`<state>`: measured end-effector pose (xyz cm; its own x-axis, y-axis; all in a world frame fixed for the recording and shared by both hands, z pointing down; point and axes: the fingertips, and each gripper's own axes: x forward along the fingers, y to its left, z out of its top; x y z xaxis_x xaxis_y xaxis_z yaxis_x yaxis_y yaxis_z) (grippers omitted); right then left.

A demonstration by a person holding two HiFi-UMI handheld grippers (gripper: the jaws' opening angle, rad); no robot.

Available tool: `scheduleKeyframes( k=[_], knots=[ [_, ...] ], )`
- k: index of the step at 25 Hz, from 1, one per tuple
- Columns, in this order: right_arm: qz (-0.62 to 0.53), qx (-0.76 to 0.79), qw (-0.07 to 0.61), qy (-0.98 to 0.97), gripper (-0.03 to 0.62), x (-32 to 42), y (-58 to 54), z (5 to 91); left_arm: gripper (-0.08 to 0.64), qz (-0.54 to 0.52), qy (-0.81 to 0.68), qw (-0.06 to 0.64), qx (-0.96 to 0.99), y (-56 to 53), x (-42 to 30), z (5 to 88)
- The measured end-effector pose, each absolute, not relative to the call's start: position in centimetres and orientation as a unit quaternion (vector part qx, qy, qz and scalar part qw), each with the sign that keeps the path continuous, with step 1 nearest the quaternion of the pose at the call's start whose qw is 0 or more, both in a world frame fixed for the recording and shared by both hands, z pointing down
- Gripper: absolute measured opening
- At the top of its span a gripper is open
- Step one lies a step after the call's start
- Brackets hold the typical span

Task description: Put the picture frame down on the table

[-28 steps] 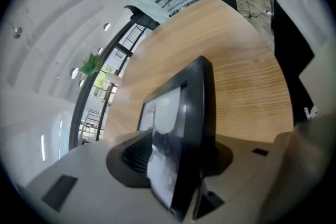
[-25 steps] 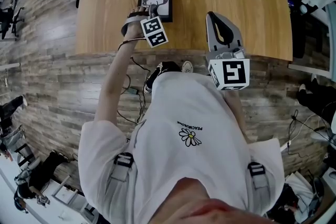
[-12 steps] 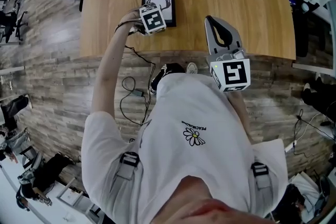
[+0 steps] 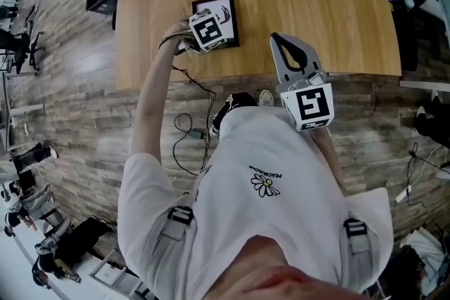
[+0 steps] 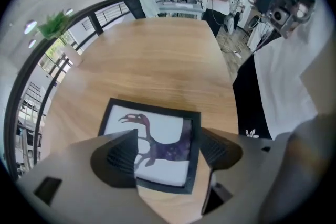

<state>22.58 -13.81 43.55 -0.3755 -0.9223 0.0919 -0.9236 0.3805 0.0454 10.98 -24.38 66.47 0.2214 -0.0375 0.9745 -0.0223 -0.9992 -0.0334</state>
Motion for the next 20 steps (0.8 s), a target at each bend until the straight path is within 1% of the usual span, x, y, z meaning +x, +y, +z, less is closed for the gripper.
scheduleKeyframes(
  k=[3, 4, 5, 6, 7, 10, 12, 13, 15, 18, 20],
  knots=[
    [0.008, 0.557, 0.049, -0.829, 0.009, 22.9, -14.1, 43.7, 0.373, -0.538, 0.115, 0.040, -0.834, -27.6, 13.3, 61.0],
    [0.008, 0.558, 0.049, -0.828, 0.009, 23.1, -14.3, 43.7, 0.332, -0.506, 0.171, 0.056, -0.844, -29.4, 13.6, 58.7],
    [0.009, 0.559, 0.049, -0.827, 0.009, 23.3, -14.4, 43.8, 0.166, -0.476, 0.225, 0.073, -0.847, -31.0, 13.7, 56.3],
    [0.009, 0.560, 0.048, -0.827, 0.009, 23.4, -14.5, 43.8, 0.106, -0.448, 0.271, 0.089, -0.847, -32.0, 13.7, 54.1],
    [0.008, 0.558, 0.045, -0.829, 0.009, 23.4, -14.4, 43.6, 0.103, -0.421, 0.307, 0.105, -0.847, -32.6, 13.6, 52.1],
    [-0.003, 0.546, 0.028, -0.837, 0.009, 22.9, -14.5, 42.8, 0.025, -0.347, 0.387, 0.166, -0.838, -32.6, 13.6, 46.2],
    [-0.014, 0.539, 0.016, -0.842, 0.009, 22.6, -14.5, 42.0, 0.015, -0.303, 0.419, 0.202, -0.832, -31.8, 13.8, 42.7],
    [-0.020, 0.538, 0.012, -0.843, 0.009, 22.5, -14.5, 41.6, 0.015, -0.280, 0.427, 0.208, -0.834, -31.2, 14.0, 41.2],
    [-0.023, 0.540, 0.005, -0.841, 0.009, 22.5, -14.6, 41.2, 0.015, -0.224, 0.445, 0.187, -0.846, -29.6, 14.1, 38.7],
    [-0.019, 0.548, 0.001, -0.837, 0.009, 22.5, -14.8, 41.1, 0.015, -0.123, 0.483, 0.105, -0.860, -26.7, 13.0, 36.5],
    [-0.021, 0.551, 0.001, -0.834, 0.009, 22.5, -14.9, 41.0, 0.014, -0.068, 0.510, 0.045, -0.856, -24.6, 11.7, 37.1]
  ],
)
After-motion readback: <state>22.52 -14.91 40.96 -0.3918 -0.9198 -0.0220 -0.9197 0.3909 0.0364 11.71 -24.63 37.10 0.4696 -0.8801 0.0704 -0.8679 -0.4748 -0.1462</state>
